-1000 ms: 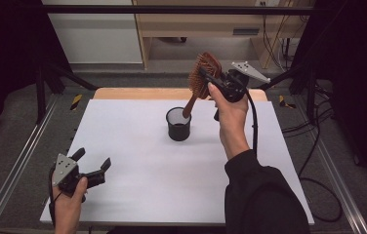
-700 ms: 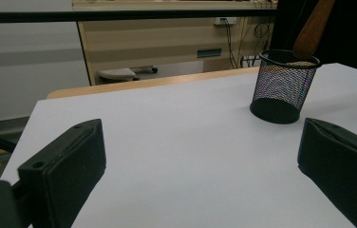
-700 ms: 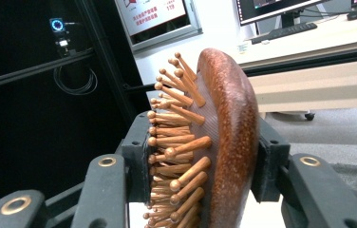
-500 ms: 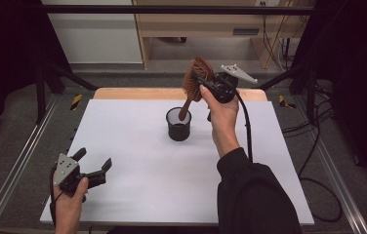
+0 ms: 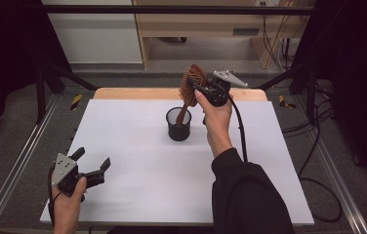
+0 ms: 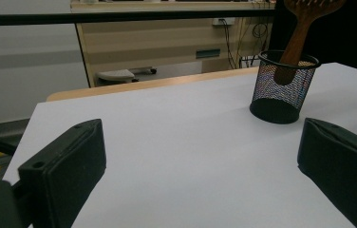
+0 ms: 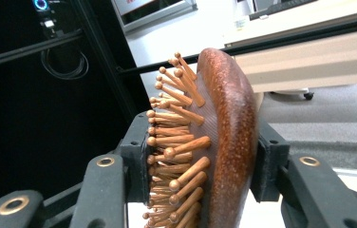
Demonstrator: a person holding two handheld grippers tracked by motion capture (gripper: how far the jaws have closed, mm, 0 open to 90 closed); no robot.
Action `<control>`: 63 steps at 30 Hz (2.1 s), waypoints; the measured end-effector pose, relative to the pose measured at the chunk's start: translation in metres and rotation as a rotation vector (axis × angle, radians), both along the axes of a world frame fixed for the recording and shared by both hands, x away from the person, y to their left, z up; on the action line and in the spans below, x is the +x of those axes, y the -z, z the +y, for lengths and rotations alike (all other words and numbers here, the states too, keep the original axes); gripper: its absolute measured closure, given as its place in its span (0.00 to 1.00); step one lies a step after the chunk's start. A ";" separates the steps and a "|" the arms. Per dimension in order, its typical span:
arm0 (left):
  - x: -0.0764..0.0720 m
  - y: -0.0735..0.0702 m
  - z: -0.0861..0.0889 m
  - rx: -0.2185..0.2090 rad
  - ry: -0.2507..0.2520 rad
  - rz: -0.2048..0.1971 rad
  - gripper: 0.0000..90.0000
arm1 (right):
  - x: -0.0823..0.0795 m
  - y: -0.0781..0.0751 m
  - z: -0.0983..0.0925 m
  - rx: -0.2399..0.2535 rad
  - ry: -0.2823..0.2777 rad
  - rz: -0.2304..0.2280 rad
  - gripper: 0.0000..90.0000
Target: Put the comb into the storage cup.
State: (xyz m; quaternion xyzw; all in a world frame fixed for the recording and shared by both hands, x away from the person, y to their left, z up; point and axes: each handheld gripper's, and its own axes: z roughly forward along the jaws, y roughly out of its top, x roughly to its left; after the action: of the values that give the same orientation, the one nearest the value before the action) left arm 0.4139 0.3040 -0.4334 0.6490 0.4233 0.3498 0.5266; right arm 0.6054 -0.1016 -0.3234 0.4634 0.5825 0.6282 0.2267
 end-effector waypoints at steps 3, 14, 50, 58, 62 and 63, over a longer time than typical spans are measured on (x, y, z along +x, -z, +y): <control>0.000 0.000 0.001 -0.007 -0.005 -0.001 0.03 | 0.003 0.005 0.002 -0.005 -0.006 0.008 0.57; 0.000 0.000 0.001 -0.008 0.001 0.004 0.03 | 0.005 0.019 0.008 0.004 -0.015 0.030 0.57; 0.001 0.000 0.002 -0.009 0.005 0.006 0.04 | 0.004 0.039 0.012 0.035 -0.030 0.057 0.57; 0.000 0.000 0.002 -0.010 0.006 0.007 0.04 | 0.005 0.041 0.013 0.046 -0.029 0.062 0.57; 0.000 0.000 0.002 -0.011 0.006 0.007 0.04 | 0.005 0.041 0.014 0.047 -0.031 0.063 0.57; 0.001 0.000 0.001 -0.010 0.007 0.007 0.04 | 0.005 0.042 0.014 0.048 -0.032 0.063 0.56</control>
State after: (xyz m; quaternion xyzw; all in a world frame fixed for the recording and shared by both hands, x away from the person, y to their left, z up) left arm 0.4144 0.3055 -0.4337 0.6490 0.4246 0.3436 0.5296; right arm 0.6105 -0.0881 -0.3650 0.4791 0.5814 0.6304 0.1871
